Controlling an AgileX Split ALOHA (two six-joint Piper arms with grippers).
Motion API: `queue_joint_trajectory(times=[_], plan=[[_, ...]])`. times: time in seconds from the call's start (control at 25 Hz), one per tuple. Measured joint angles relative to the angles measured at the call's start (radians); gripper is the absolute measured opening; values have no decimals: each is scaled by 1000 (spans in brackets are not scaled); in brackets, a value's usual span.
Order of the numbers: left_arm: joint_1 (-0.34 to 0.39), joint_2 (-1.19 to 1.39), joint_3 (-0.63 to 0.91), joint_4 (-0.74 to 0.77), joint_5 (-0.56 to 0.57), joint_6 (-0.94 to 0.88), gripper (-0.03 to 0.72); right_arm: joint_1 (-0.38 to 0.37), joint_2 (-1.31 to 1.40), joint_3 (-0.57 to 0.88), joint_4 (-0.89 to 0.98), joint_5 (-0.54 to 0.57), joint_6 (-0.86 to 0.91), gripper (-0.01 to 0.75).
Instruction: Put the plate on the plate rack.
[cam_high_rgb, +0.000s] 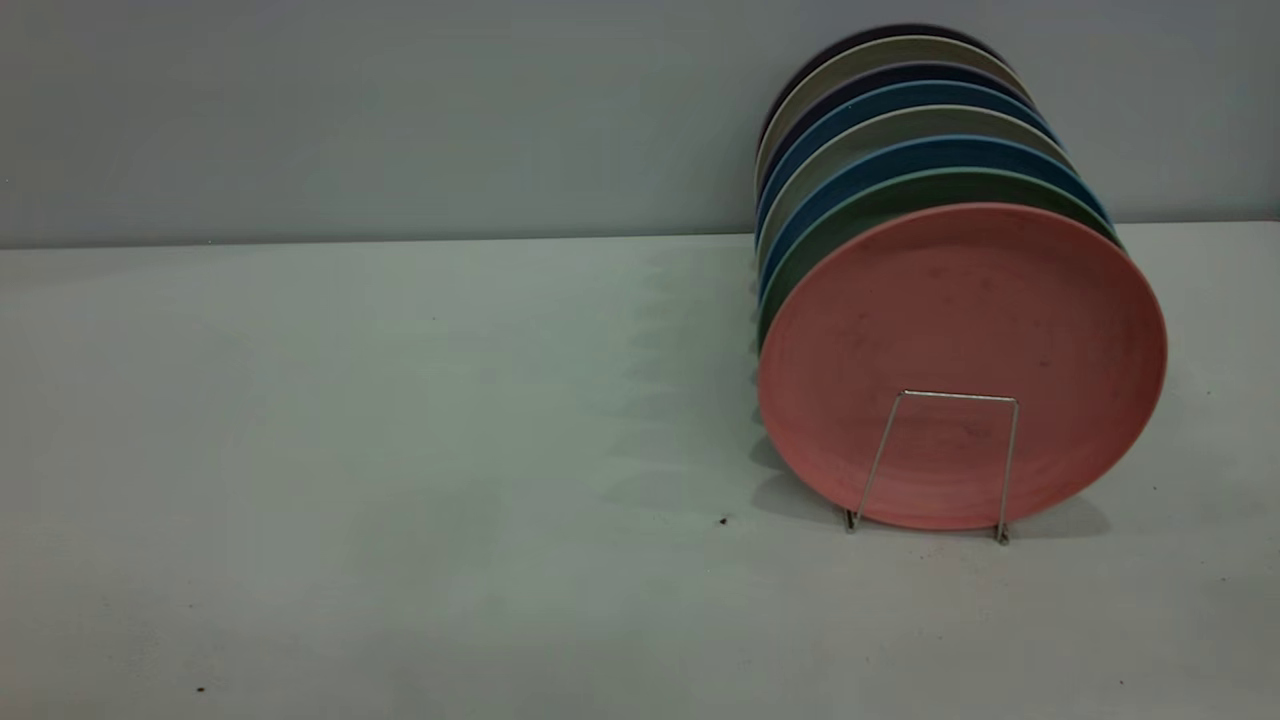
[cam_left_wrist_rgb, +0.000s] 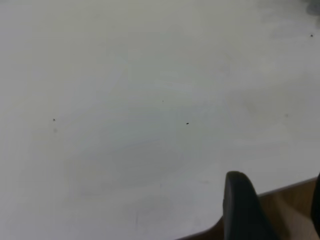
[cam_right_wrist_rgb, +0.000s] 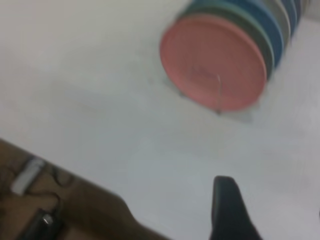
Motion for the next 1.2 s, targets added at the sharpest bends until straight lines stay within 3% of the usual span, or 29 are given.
queue_joint_trajectory(times=[0.36, 1.2], plan=[[0, 0, 21, -1, -20, 0, 373, 0, -149, 257, -60, -59, -22, 442], [0, 0, 21, -1, -21, 0, 373, 0, -165, 288, -65, -100, -34, 441]])
